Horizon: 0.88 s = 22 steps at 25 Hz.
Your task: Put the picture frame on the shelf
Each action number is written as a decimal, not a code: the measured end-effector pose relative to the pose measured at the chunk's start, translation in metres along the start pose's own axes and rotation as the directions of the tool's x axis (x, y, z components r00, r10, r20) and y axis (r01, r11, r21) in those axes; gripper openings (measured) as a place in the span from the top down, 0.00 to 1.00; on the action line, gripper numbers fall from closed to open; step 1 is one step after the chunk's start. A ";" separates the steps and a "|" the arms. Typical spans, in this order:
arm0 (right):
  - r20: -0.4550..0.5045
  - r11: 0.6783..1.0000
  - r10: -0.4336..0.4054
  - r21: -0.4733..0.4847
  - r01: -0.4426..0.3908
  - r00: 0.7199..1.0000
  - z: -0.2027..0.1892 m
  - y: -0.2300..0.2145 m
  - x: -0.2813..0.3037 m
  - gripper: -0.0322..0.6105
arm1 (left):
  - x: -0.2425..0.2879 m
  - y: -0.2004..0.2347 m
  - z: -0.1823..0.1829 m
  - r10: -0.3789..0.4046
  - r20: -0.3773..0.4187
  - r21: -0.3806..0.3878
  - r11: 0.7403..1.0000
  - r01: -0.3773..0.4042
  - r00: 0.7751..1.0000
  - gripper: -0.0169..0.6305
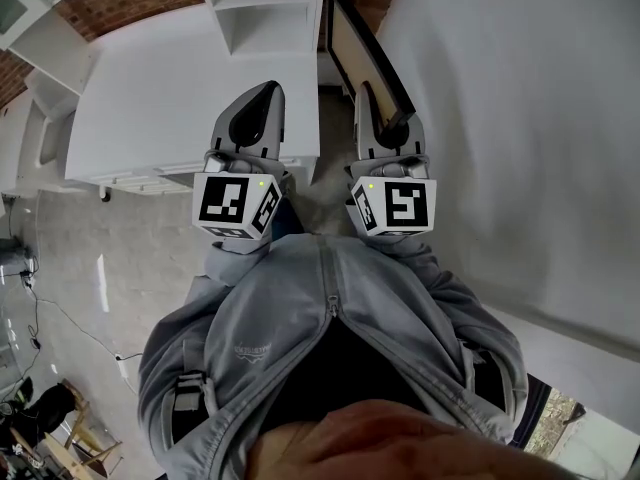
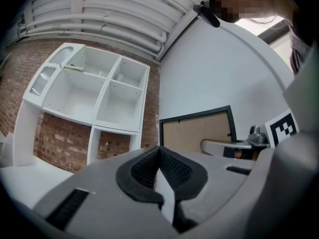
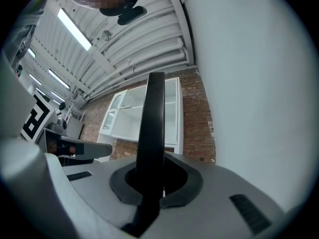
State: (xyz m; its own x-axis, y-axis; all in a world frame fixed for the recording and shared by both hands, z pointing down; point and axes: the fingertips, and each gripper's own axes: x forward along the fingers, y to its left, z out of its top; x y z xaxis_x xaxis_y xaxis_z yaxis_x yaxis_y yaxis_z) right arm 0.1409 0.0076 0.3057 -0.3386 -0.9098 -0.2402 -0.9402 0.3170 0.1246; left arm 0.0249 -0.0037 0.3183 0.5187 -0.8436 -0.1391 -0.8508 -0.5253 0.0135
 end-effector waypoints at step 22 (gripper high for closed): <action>0.049 0.997 -0.060 -0.052 0.062 0.997 -0.013 -0.010 0.250 0.90 | 0.183 0.185 0.013 -0.089 0.019 0.014 0.996 0.089 0.996 0.96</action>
State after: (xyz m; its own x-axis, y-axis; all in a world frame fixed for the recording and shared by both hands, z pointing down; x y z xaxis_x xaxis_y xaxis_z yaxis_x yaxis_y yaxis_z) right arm 0.0663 -0.2261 0.2568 -0.2830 -0.9130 -0.2939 -0.9563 0.2452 0.1591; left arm -0.0385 -0.2542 0.2824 0.5907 -0.7912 -0.1585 -0.8025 -0.5966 -0.0131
